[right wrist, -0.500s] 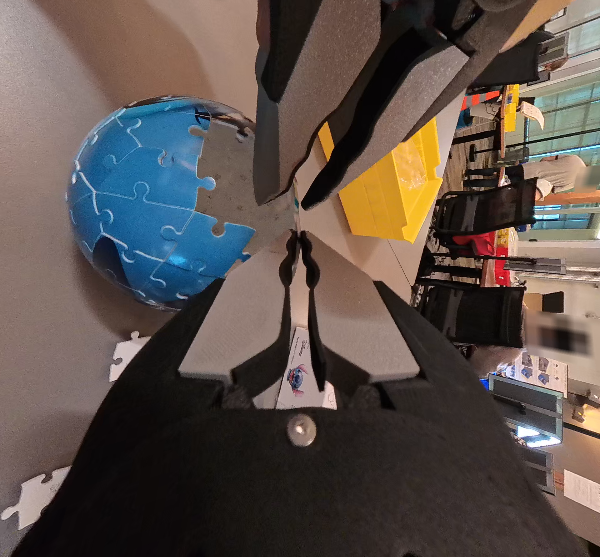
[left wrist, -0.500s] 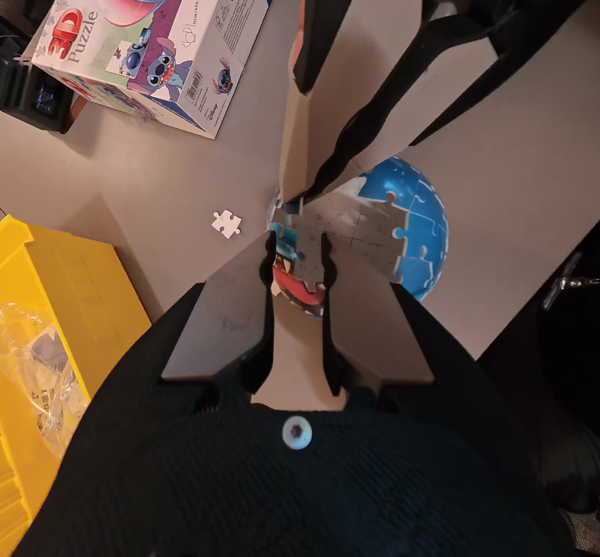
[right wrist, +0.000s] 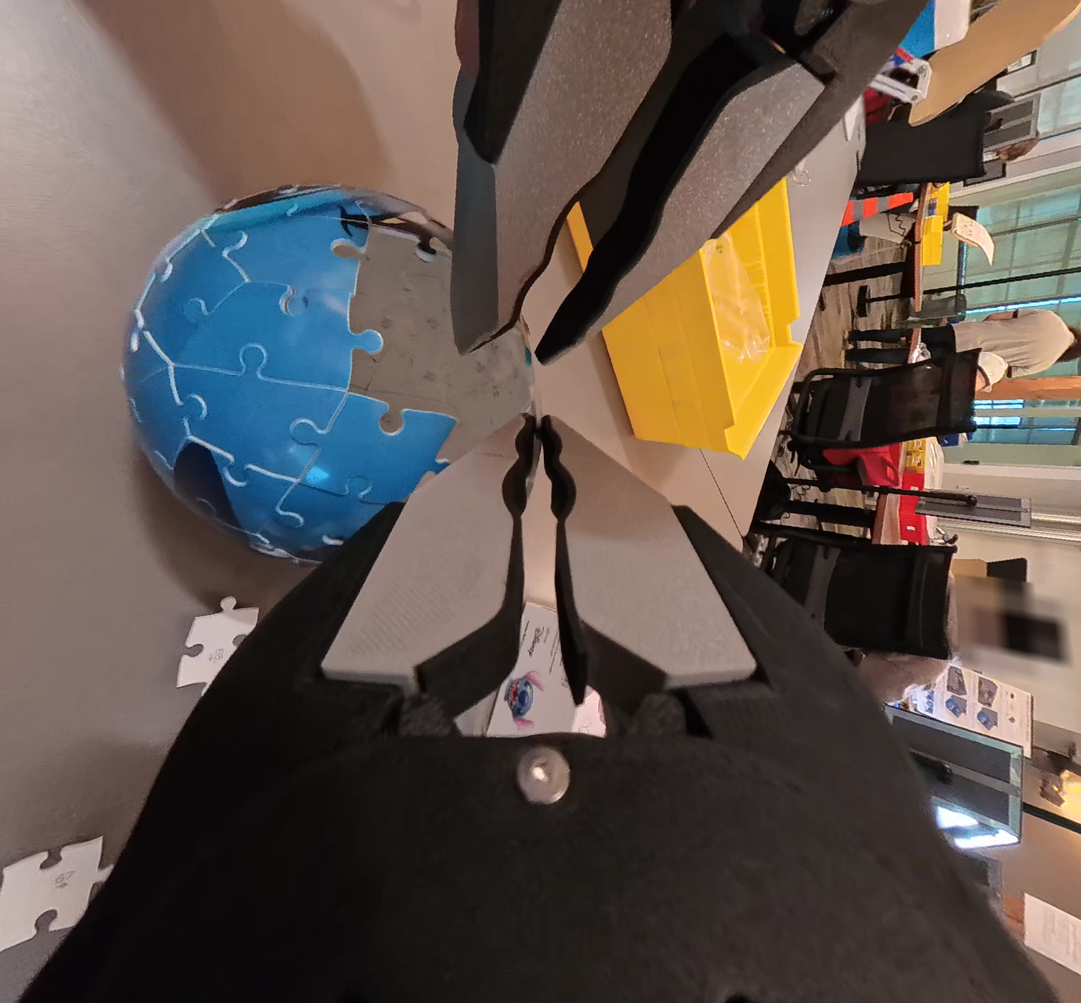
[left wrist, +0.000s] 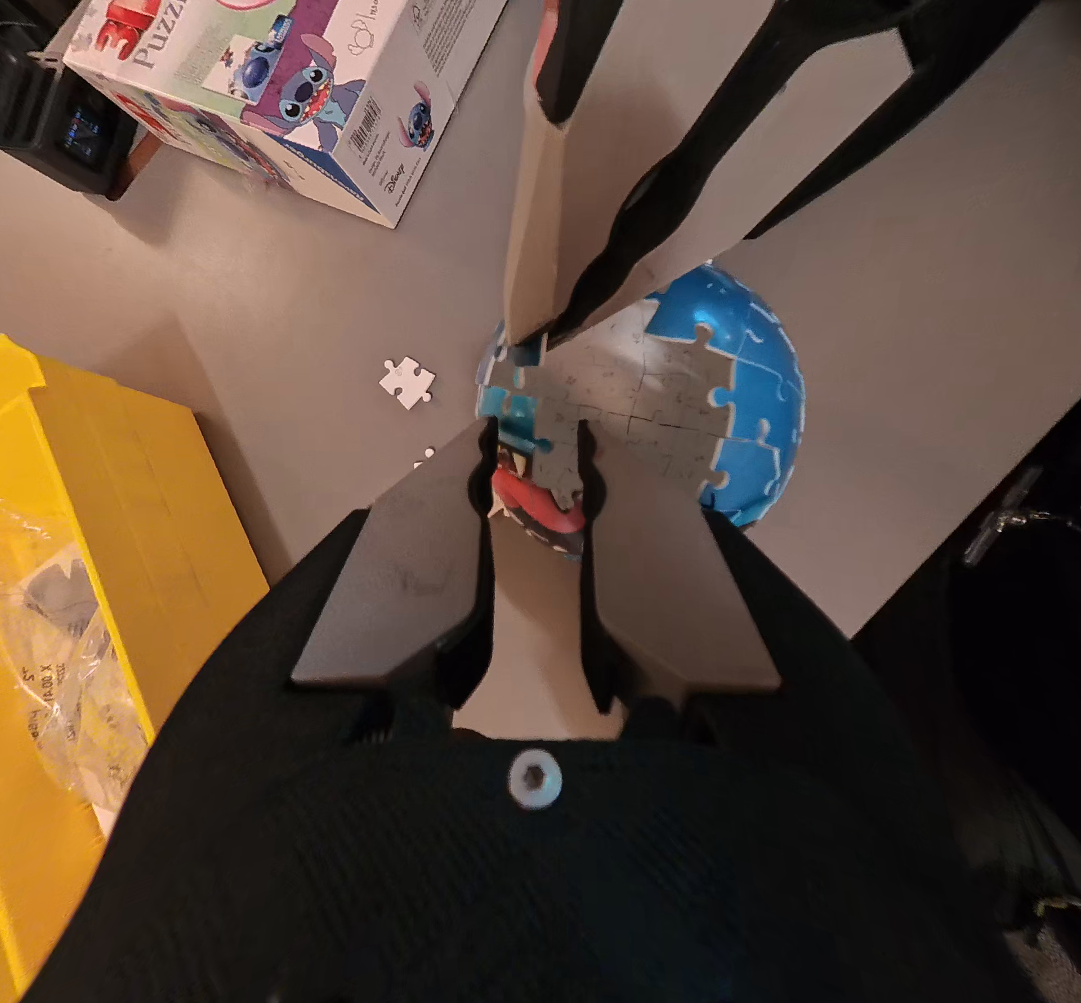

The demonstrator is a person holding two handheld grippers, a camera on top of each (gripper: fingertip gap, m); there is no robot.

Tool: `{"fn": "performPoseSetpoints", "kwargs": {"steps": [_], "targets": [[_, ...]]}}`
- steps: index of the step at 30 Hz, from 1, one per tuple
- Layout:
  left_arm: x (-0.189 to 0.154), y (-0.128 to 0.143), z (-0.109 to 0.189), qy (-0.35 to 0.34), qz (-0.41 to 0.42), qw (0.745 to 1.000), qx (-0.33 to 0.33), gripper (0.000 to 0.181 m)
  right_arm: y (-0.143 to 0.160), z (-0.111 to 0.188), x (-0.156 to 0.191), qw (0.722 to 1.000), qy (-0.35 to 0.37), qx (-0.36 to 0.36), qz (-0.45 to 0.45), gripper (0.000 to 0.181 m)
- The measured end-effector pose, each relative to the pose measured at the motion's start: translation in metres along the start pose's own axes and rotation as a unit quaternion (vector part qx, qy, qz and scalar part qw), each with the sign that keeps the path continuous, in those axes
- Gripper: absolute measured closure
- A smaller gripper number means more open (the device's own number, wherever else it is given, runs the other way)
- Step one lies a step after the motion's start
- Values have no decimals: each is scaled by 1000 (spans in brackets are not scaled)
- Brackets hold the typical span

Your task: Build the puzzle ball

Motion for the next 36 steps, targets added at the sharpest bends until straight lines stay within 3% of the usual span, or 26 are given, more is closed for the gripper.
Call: {"fn": "performPoseSetpoints", "kwargs": {"steps": [9,21,27,36], "targets": [[-1,-5,-2,-13,-4,1000,19,160,0,8,-7,1000,-8,-19,-22,181],[-2,-2,-3,-15,-1,1000,20,159,13,5,-25,979,-108,-72,-155,181],[-1,0,-3,-13,5,1000,13,158,10,5,-21,977,-123,-83,-150,181],[-3,0,-2,-16,0,1000,16,157,5,-2,-13,990,-83,-49,-106,181]]}}
Point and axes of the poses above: each gripper's, where its closed fingertips meet, z back along the fingers, y out of its underside, x = y × z across the jaws, the point moved 9 cm from there along z, back along the fingers, and after that the axes turned 15 degrees about -z, right-handed, at the moved point
